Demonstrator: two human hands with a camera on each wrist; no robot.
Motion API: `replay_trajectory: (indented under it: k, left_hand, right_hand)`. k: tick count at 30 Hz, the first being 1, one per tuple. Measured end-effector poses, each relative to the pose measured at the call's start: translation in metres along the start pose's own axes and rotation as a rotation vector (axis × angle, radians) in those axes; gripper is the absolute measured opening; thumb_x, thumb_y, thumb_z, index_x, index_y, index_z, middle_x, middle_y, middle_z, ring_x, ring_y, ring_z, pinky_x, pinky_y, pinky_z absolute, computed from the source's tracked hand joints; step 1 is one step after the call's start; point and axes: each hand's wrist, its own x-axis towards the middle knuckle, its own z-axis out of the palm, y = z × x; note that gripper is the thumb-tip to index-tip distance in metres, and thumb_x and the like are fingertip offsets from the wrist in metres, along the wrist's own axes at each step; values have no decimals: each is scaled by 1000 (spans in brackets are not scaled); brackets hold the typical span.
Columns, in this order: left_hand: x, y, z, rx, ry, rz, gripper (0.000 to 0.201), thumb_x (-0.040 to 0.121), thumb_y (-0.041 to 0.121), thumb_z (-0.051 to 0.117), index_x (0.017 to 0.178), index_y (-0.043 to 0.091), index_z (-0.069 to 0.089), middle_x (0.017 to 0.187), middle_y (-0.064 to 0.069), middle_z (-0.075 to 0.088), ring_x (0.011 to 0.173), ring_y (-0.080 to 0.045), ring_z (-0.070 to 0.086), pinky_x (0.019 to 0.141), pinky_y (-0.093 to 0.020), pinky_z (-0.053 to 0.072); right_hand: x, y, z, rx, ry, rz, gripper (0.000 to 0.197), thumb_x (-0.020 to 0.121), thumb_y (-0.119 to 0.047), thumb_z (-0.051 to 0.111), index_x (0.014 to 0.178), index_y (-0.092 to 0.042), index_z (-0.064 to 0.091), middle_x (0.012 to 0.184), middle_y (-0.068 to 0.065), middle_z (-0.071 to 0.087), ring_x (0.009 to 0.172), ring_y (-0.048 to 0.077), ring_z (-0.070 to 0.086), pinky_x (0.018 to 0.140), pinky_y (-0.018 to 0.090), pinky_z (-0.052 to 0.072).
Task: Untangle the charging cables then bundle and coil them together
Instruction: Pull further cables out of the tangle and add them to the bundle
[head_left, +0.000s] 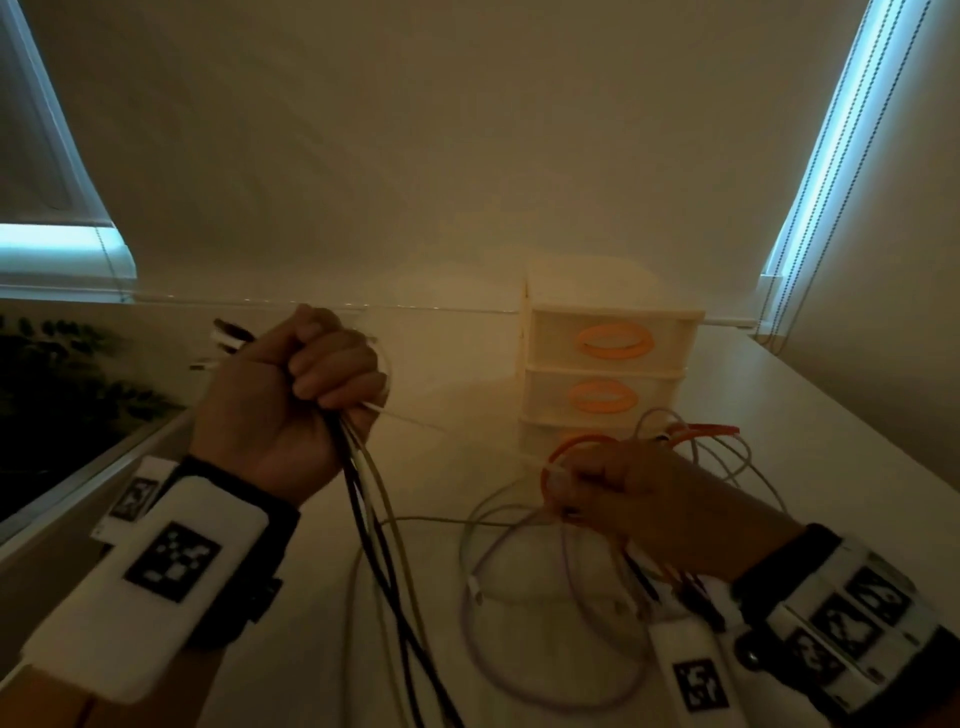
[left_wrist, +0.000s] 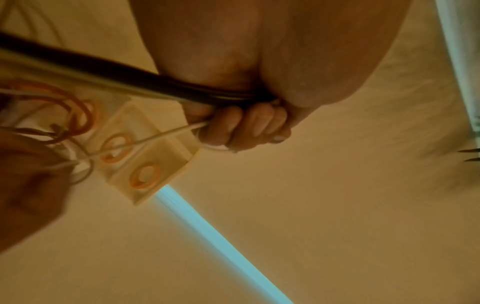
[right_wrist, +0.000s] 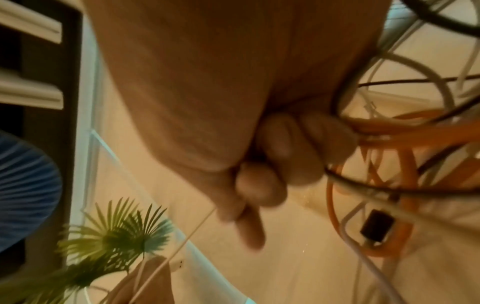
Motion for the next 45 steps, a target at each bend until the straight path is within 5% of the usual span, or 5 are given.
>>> replay_trajectory:
  k: [9, 18, 27, 35, 45]
  left_hand:
    - [-4, -82, 4, 517, -107, -608, 37, 98, 37, 48, 71, 13, 47, 110, -31, 66, 103, -42, 66, 83, -38, 56]
    - [15, -71, 7, 12, 339, -3, 44, 105, 36, 38, 69, 12, 46, 86, -8, 69, 85, -27, 73, 66, -32, 61]
    - [17, -66, -8, 75, 327, -6, 40, 104, 32, 35, 68, 16, 43, 57, 6, 27, 43, -8, 29, 41, -20, 26]
    - [14, -73, -4, 82, 239, -121, 38, 103, 32, 37, 69, 16, 43, 56, 7, 25, 43, -8, 27, 41, -21, 25]
    - [11, -65, 0, 11, -23, -220, 38, 108, 34, 31, 76, 16, 44, 57, 7, 28, 49, -8, 27, 47, -22, 26]
  right_hand:
    - [16, -5, 3, 310, 389, 163, 26, 90, -9, 56, 68, 6, 60, 53, 5, 41, 45, 14, 37, 47, 27, 31]
    - [2, -16, 28, -44, -5, -167, 25, 99, -31, 56, 122, -36, 65, 94, -20, 66, 91, -4, 62, 76, 11, 46]
    - [-26, 5, -31, -64, 173, -51, 16, 84, -21, 67, 80, -37, 69, 73, 1, 66, 66, 14, 64, 66, 33, 54]
    - [-9, 40, -17, -324, 200, -97, 19, 91, -34, 68, 106, -46, 66, 97, -26, 59, 98, -6, 55, 76, 5, 41]
    - [-2, 49, -14, -359, 276, 9, 37, 78, -69, 62, 113, -56, 60, 114, -20, 49, 114, 7, 47, 99, 41, 44]
